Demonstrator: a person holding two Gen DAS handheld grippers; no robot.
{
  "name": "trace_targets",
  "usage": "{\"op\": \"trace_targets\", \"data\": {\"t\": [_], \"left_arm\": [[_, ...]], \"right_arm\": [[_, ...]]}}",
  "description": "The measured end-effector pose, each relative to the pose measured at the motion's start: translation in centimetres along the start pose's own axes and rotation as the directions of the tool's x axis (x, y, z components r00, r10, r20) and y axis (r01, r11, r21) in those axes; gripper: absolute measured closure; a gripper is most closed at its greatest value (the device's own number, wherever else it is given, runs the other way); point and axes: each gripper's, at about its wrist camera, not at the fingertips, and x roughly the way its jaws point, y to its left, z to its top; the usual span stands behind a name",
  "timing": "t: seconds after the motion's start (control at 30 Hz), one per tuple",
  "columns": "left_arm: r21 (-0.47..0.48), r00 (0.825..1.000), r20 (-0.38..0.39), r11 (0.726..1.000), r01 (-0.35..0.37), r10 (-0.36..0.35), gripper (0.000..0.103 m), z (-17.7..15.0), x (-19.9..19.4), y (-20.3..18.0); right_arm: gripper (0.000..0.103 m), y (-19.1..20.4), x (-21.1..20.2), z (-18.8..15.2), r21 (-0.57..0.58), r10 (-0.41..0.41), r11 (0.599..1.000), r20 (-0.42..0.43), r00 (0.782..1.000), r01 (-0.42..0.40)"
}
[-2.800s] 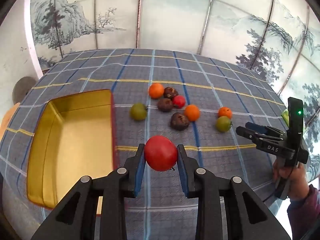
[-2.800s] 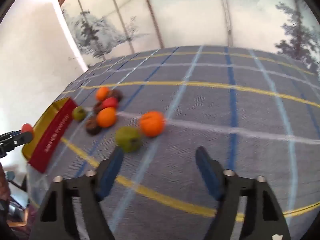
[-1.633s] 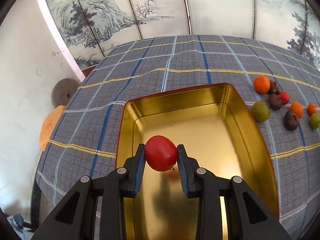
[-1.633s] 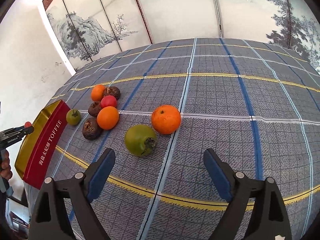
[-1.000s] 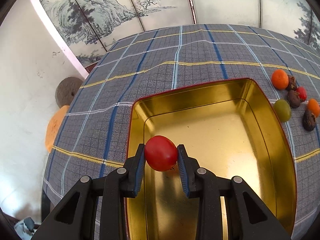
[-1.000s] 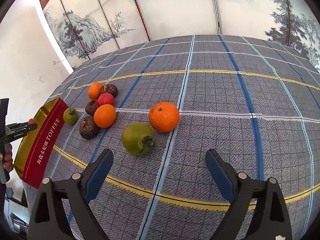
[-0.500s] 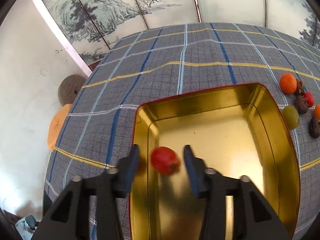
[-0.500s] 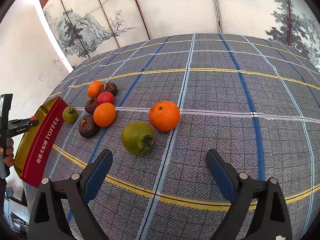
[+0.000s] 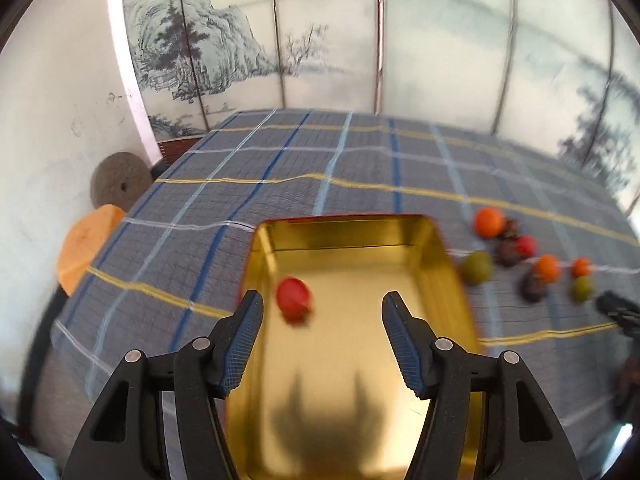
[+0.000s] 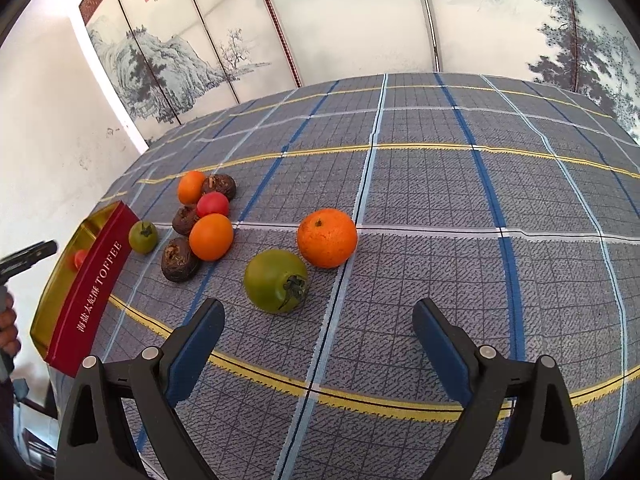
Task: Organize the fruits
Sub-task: 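Grasp the green round fruit with the right tool, then carry the green fruit into the tin and open the right tool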
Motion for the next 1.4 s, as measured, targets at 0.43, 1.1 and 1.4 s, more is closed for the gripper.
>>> {"op": "trace_targets", "data": {"t": [0.43,1.1,1.4], "left_arm": [[-0.056,0.992,0.017,0.991,0.124,-0.123,0.029,-5.7,-5.6,-2.4],[-0.099,0.998,0.048,0.994,-0.039,0.044,0.004,-7.3,-8.0,0.1],[-0.098,0.998,0.052,0.994,-0.041,0.046,0.004,-7.3,-8.2,1.7]], "right_arm": [[0.027,1.7,1.4,0.7,-0.033,0.035,0.999,-0.044,0.998,-0.036],[0.071,11.4,-1.5,1.3,-0.197,0.259,0.945,-0.03,0.965,-0.259],[0.07,22.8,1.5,4.1,-0.328,0.405,0.841,-0.147,0.902,-0.431]]}}
